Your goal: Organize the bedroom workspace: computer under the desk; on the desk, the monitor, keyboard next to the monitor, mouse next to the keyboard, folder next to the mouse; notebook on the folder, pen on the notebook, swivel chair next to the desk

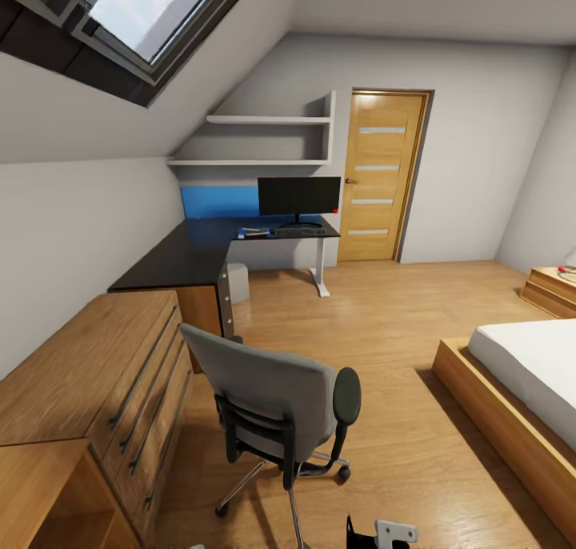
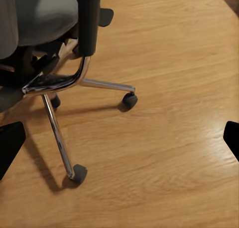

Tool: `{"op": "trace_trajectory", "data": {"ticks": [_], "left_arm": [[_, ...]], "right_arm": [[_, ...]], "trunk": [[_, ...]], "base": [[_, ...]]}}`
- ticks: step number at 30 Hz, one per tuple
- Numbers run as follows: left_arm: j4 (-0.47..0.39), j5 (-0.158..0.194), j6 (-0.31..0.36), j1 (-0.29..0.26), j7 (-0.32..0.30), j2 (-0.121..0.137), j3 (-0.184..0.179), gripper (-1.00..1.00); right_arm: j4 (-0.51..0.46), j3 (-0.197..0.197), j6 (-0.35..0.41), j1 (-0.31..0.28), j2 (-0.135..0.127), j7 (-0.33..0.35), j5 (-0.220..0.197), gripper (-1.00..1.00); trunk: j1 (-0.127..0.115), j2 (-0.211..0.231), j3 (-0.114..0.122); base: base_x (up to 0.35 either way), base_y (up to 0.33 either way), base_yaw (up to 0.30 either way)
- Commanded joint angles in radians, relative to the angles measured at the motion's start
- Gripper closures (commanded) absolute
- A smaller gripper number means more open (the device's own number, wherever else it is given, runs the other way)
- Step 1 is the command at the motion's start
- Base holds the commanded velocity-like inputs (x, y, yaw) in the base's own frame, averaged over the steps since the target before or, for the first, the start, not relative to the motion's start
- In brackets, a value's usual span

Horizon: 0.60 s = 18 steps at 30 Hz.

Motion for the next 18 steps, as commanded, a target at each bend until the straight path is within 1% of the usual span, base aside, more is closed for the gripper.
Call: {"op": "trace_trajectory", "data": {"ticks": [1,14,18], "left_arm": [[0.0,0.011,-0.006,-0.001,0.007,0.001,-0.008,-1.0],[0.0,0.014,-0.006,-0.001,0.008,0.002,-0.006,-1.0],[0.0,0.015,-0.006,-0.001,0.006,0.002,-0.005,-1.0]], "right_arm": [[0.0,0.009,-0.001,-0.001,0.0,-0.009,-0.002,-1.0],[0.0,0.009,-0.001,-0.001,0.0,-0.008,-0.003,-1.0],[0.001,0.009,-0.001,-0.001,0.0,-0.007,-0.002,-1.0]], "trunk": [[0.004,-0.008,-0.006],[0.054,-0.099,-0.065],[0.069,-0.127,-0.078]], "base": [[0.0,0.0,0.0],[0.0,0.001,0.0],[-0.08,0.168,0.0]]}}
